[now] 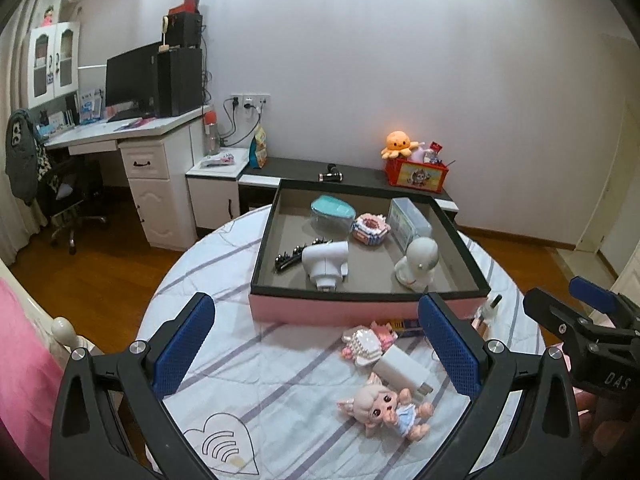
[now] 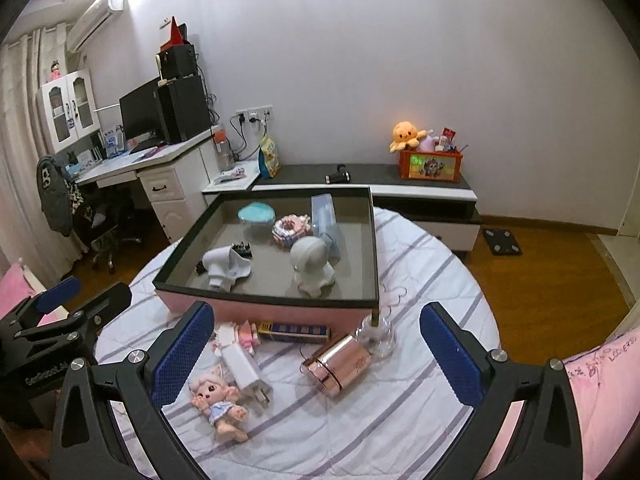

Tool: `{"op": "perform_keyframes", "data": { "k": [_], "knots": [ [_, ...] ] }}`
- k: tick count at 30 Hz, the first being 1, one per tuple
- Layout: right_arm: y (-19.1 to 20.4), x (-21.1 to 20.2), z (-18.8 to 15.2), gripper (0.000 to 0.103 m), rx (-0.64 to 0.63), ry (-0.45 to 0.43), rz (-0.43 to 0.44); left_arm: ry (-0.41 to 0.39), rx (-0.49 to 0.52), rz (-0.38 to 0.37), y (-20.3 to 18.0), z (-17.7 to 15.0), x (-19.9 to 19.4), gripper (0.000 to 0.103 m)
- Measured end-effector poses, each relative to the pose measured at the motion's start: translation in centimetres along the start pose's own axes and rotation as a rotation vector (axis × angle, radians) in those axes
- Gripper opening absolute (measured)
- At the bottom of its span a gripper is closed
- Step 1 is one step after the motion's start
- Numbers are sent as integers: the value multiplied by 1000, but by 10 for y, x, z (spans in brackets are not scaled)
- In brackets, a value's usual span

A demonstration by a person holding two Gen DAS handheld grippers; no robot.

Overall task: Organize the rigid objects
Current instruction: 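Withdraw both tools from the box toward the doll and copper can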

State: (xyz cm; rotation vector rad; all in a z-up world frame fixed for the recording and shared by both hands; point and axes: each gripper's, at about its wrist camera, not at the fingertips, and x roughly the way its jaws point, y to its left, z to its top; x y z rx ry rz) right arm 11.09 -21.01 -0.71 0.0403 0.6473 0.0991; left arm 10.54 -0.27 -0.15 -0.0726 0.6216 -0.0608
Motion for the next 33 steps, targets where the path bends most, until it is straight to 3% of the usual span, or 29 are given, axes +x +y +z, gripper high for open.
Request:
{"op": "perform_keyframes", "data": {
  "k": [20,33],
  "knots": [
    [-6,-1,-2,103,3,9,-10,6,1,6,5,-6,0,103],
    [-33,41,-30,103,42,145,-35,158,17,-59,-14,-61,29,103]
  ]
}}
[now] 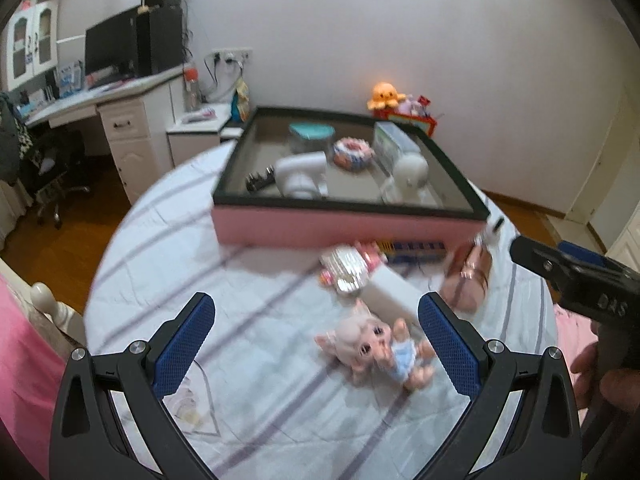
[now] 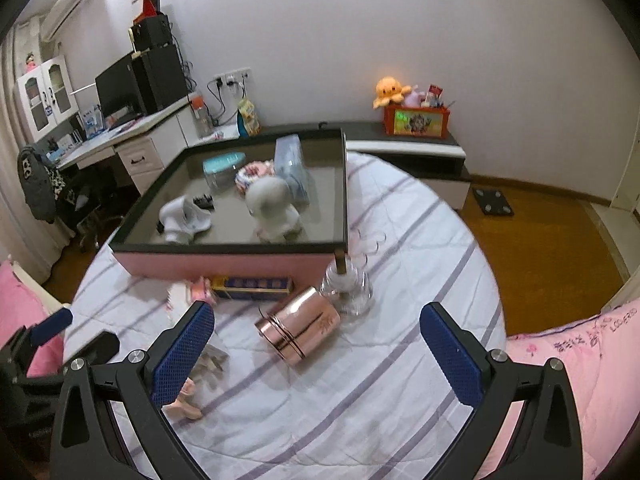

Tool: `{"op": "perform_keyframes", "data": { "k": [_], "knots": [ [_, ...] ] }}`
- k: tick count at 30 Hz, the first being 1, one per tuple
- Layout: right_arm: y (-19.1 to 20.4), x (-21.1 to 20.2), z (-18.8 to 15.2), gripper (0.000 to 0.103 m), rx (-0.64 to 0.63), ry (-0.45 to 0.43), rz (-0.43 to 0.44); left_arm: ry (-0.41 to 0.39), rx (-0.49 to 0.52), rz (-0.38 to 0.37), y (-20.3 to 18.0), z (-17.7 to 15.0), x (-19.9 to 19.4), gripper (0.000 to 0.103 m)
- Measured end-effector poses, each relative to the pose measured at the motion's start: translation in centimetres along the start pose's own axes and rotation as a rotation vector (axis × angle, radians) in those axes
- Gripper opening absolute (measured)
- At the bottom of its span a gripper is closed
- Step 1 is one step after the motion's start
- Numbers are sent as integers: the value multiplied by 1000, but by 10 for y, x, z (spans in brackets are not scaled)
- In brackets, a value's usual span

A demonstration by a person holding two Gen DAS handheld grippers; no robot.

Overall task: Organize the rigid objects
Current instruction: 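Withdraw both tools from the box toward the doll and copper can, then grasp the pink-haired doll with the left tool while the right tool grasps the copper can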

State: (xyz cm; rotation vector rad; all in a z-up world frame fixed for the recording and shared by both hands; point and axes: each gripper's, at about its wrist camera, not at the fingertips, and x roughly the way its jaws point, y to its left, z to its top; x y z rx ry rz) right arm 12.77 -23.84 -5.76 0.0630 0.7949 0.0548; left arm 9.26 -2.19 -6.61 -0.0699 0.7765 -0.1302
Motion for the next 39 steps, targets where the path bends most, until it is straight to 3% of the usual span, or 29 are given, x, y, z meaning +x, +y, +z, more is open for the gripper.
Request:
{"op": "perform_keyframes", "data": {
  "k": [10,18,20,23,27,37,38,39],
  "knots": [
    [-11,34,-11,103,38,88,40,64,54,-24,-23,-24,23,103],
    [-8,55,-14,103,47,130,66,71,41,-106,-25,-26,41,103],
    [-6,61,-15,96,53,139,76,82,28,-142,-22,-26,44,100],
    [-4,70,-16,85,55,156,89,90,29,-209,-25,-24,45,87],
    [6,77,-19,70,28,170,92,84,49,-213,-28,-22,45,85],
    [8,72,-20,69,18,158,102,99,36,-223,-25,-19,44,83],
    [8,70,-20,69,15,156,102,99,36,-221,-25,-18,45,81],
    [9,68,-20,69,13,154,102,88,40,-208,-25,-17,43,63]
  ]
}}
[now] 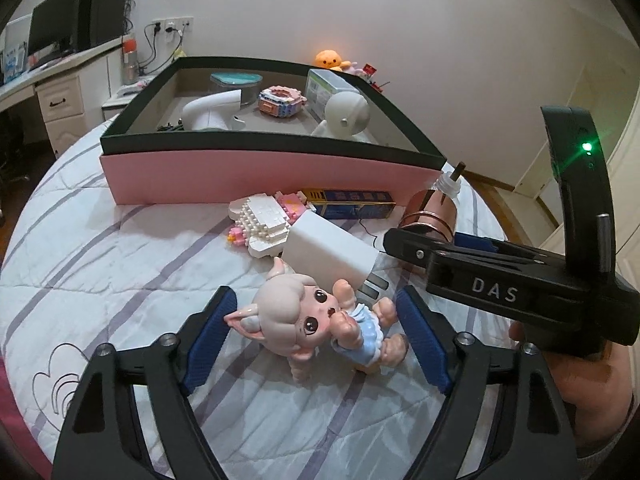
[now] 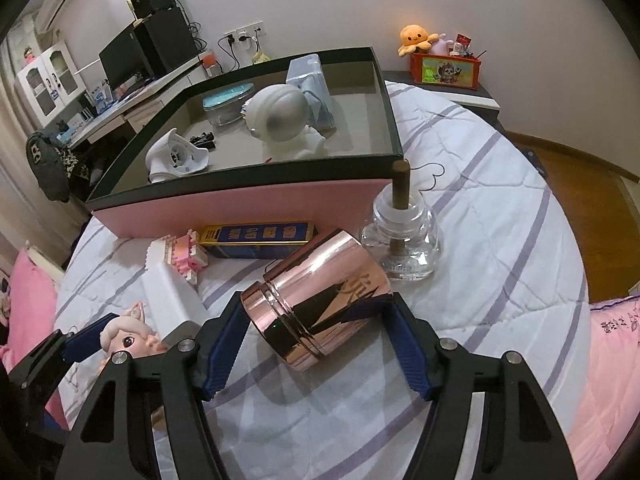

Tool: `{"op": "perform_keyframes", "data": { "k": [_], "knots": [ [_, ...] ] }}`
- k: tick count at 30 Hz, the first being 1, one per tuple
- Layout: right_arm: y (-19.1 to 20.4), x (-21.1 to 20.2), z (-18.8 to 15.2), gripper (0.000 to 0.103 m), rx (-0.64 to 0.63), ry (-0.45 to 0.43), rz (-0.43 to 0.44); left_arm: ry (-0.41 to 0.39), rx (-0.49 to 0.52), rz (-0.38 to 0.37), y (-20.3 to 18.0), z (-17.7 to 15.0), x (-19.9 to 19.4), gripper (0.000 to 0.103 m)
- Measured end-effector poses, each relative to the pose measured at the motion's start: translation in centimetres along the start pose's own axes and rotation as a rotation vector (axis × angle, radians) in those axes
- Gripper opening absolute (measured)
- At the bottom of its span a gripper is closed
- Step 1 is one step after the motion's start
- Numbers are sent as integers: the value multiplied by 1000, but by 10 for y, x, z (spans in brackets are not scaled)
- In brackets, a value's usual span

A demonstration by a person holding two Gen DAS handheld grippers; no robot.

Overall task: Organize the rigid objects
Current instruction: 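Grasp the pink-haired doll with the left tool while the right tool grasps the copper can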

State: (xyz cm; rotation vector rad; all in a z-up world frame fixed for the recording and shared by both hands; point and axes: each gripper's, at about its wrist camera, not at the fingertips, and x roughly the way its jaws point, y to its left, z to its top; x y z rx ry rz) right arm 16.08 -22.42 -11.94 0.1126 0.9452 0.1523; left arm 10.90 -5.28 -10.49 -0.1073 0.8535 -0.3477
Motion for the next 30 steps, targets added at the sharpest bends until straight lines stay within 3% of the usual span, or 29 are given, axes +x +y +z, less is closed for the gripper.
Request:
{"op": "perform_keyframes", "data": {
  "k": [7,12,14,16,18,19,25,30],
  "knots": [
    [4,-11,0,69,-10,-20,9,14,2,-5,4,2,1,60],
    [3,-11,-1,69,-7,-16,14,18,7,-10,3,-1,-1,66],
    [3,-11,-1,69,-7,-12,15,21,8,6,3,-1,2,75],
    [3,-11,-1,69,-8,-10,16,19,2,42,5,-2,4,96],
    [4,-10,-1,69,-8,-8,17,24,-28,12,11,-2,8,91],
    [4,-10,-1,69,-8,-7,18,30,-39,-16,13,-2,9,71],
    [5,-16,1,69,-13,-21,23,49,-60,-55,14,2,8,67],
    [5,-25,2,69,-9,-37,37,23,-41,-46,15,6,-7,66]
  ]
}}
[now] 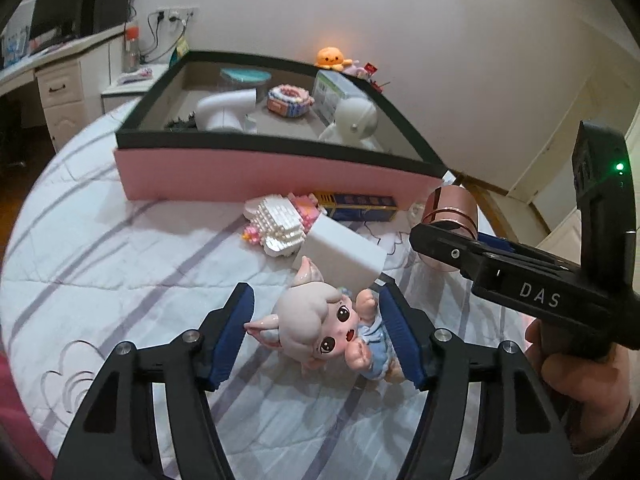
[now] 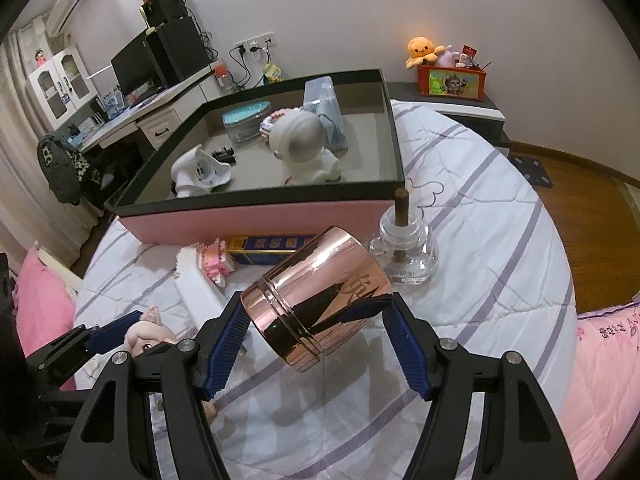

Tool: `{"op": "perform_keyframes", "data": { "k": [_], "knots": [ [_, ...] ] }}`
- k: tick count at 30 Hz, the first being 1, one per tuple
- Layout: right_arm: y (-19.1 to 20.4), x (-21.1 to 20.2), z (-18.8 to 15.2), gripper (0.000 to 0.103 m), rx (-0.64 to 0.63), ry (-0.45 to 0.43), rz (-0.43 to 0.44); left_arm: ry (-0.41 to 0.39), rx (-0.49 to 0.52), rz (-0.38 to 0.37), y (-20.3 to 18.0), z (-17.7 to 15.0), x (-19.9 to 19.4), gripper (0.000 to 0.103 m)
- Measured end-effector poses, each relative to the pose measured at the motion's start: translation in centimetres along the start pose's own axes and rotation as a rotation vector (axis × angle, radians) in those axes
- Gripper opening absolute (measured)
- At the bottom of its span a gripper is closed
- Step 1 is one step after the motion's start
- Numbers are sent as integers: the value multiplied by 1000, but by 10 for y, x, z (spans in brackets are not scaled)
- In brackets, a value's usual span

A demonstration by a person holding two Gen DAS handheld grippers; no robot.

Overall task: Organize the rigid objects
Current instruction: 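Grasp the pink-haired doll with the left tool while the right tool grasps the copper can, then lift the doll and copper can into the box and open both tools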

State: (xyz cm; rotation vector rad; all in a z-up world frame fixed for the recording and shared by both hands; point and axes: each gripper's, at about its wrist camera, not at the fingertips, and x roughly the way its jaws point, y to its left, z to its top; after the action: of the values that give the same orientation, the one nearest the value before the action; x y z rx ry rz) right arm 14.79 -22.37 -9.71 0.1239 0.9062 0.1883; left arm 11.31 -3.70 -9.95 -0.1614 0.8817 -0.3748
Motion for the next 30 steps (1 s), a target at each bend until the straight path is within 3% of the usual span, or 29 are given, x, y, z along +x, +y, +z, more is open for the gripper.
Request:
{"op": "perform_keyframes", "data": {
  "k": [5,6,7,9,12,14,15,16,17,21,23,25,26,27,30],
  "knots": [
    [6,-9,6,69,-14,-23,11,-33,3,17,5,5,-13,66],
    [7,-10,7,69,-16,-27,15,-41,5,20,6,7,-16,61],
    [9,-12,8,69,-19,-31,20,-42,9,22,6,7,-18,43],
    [12,-15,10,69,-27,-39,26,-46,29,18,6,11,-24,26],
    [15,-15,13,69,-39,-42,30,-31,67,38,5,16,-20,25],
    [17,-13,13,69,-42,-39,34,-34,68,44,5,14,-19,39],
    [17,-12,13,69,-44,-35,33,-34,62,58,5,14,-18,60],
    [16,-12,13,69,-43,-32,33,-33,56,62,6,14,-17,91],
    [16,-12,12,69,-42,-30,33,-34,43,63,7,12,-16,102],
    [14,-10,12,69,-39,-22,26,-14,28,12,6,7,-5,103],
    [13,-9,12,69,-37,-21,26,-1,19,1,6,5,5,100],
    [13,-9,12,69,-37,-20,25,36,-21,-7,11,3,19,70],
    [12,-8,11,69,-36,-18,25,45,-29,-15,13,2,22,66],
    [11,-8,11,69,-35,-17,23,47,-33,-9,15,2,24,47],
    [8,-8,12,69,-30,-19,20,47,-33,-20,18,3,22,44]
  ]
}}
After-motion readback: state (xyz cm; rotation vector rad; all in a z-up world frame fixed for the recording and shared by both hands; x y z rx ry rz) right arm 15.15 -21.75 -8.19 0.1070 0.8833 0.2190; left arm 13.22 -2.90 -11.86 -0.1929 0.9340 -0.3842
